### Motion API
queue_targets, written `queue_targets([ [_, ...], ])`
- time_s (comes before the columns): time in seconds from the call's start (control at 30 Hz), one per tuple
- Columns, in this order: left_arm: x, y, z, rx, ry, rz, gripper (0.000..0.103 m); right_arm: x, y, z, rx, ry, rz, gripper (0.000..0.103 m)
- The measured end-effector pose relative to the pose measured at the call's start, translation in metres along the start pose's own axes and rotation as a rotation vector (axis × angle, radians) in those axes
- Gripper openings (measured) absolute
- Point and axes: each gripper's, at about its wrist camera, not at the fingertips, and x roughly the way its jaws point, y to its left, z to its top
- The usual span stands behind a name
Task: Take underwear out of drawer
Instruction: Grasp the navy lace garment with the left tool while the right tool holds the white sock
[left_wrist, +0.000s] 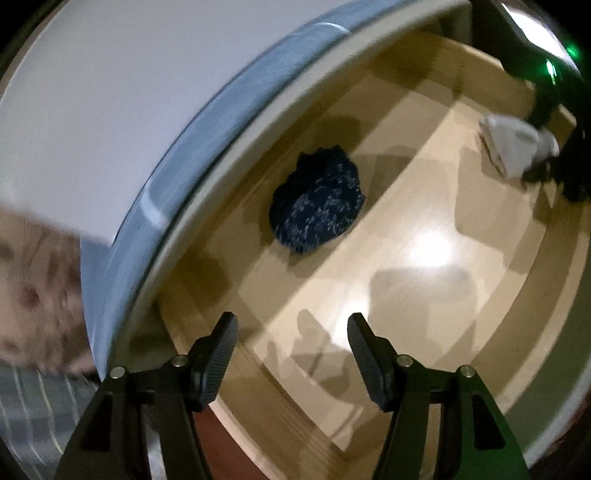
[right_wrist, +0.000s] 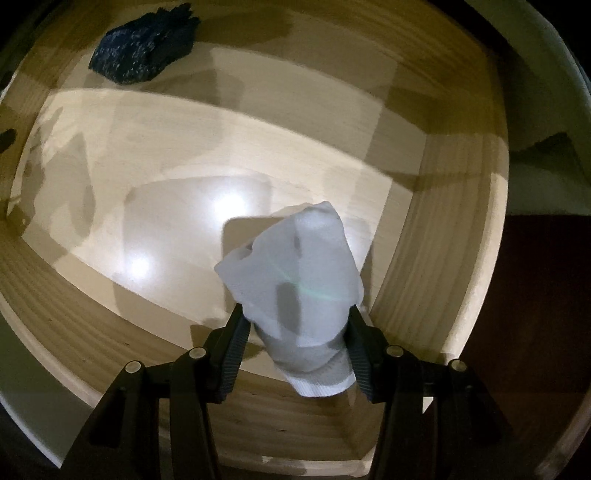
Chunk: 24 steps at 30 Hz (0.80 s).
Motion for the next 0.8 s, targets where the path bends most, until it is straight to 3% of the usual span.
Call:
queue_targets([
  [0.07, 0.004, -0.002, 0.005, 0.046, -0.018, -0.002, 0.063, -0.01, -0.023, 0.006, 0.006, -0.002, 0.002, 0.048],
  [0.3, 0.017, -0.013, 0.014, 0.175, -0.101, 0.026, 0.063, -0.012, -0.028, 0.009, 0.03, -0.006, 0.005, 0.048],
  [0.53, 0.027, -0.031, 0.001, 0.329, -0.173, 0.159, 0.063, -0.009, -0.035, 0.017, 0.048, -0.012, 0.003, 0.049],
  [0.8, 0.029, -0.049, 0.004, 0.429, -0.211, 0.198, 0.063, -0.009, -0.033, 0.018, 0.058, -0.018, 0.003, 0.049],
])
